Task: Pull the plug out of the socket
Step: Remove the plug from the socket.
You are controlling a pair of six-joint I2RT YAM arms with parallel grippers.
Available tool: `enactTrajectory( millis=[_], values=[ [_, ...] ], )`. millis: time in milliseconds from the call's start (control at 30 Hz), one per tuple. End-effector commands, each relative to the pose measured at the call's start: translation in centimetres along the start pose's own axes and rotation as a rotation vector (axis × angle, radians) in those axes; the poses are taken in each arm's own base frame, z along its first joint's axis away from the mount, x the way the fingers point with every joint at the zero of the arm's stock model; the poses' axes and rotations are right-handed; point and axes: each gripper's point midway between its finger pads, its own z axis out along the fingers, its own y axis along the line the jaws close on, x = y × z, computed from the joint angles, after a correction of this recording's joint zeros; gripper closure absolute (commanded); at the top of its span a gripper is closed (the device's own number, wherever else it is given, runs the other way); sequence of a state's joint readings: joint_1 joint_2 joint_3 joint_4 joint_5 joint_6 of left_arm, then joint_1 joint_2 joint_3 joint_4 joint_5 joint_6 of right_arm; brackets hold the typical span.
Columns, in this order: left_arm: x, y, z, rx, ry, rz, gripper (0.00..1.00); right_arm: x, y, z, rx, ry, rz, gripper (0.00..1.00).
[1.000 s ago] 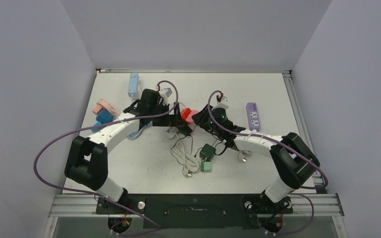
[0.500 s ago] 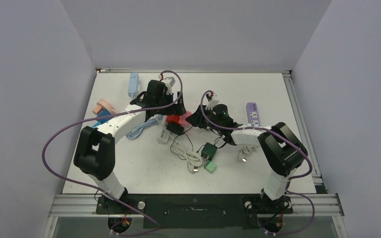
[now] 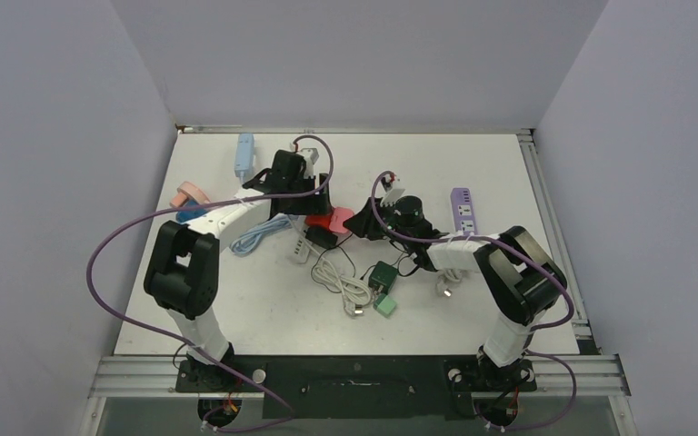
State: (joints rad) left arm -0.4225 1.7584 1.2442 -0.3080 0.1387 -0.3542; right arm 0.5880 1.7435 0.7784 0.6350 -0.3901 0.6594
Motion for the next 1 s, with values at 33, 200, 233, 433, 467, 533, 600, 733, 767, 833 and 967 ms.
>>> enactTrajectory(
  millis=[33, 200, 233, 433, 467, 533, 600, 733, 767, 833, 967],
  values=[
    [-1.7, 0.4, -0.3, -0.035, -0.018, 0.019, 0.32, 1.6, -0.9, -0.5, 0.011, 0.046, -0.052, 0.76],
    [-0.8, 1.3, 0.7, -0.055, 0.032, 0.009, 0.38, 1.7, -1.0, -0.2, 0.005, 0.043, -0.042, 0.77],
    [-0.6, 1.6, 0.8, -0.068, 0.045, 0.01, 0.4, 1.8, -1.0, -0.2, 0.004, 0.046, -0.041, 0.77],
    [-0.1, 2.9, 1.4, -0.115, 0.076, 0.021, 0.45, 1.9, -1.2, 0.0, 0.002, 0.046, -0.035, 0.82],
    [0.0, 3.0, 1.6, -0.118, 0.085, 0.022, 0.45, 2.0, -1.3, 0.0, 0.003, 0.048, -0.032, 0.83],
    [0.1, 3.2, 1.7, -0.122, 0.093, 0.027, 0.46, 1.9, -1.5, 0.2, 0.002, 0.051, -0.016, 0.84],
    [0.2, 3.5, 1.9, -0.136, 0.094, 0.033, 0.46, 1.6, -1.3, 0.3, -0.014, 0.045, 0.016, 0.88],
    [0.3, 3.8, 2.1, -0.15, 0.105, 0.04, 0.49, 0.8, -1.1, 0.7, -0.021, 0.038, 0.114, 0.95],
    [0.4, 3.8, 2.2, -0.151, 0.108, 0.04, 0.49, 0.4, -0.8, 0.9, -0.025, 0.033, 0.131, 0.95],
    [0.5, 3.9, 2.4, -0.153, 0.112, 0.041, 0.5, -0.1, -0.4, 1.1, -0.028, 0.027, 0.169, 0.95],
    [0.6, 4.0, 2.5, -0.161, 0.117, 0.047, 0.51, -1.5, -0.1, 1.4, -0.003, 0.007, 0.197, 0.95]
  ],
)
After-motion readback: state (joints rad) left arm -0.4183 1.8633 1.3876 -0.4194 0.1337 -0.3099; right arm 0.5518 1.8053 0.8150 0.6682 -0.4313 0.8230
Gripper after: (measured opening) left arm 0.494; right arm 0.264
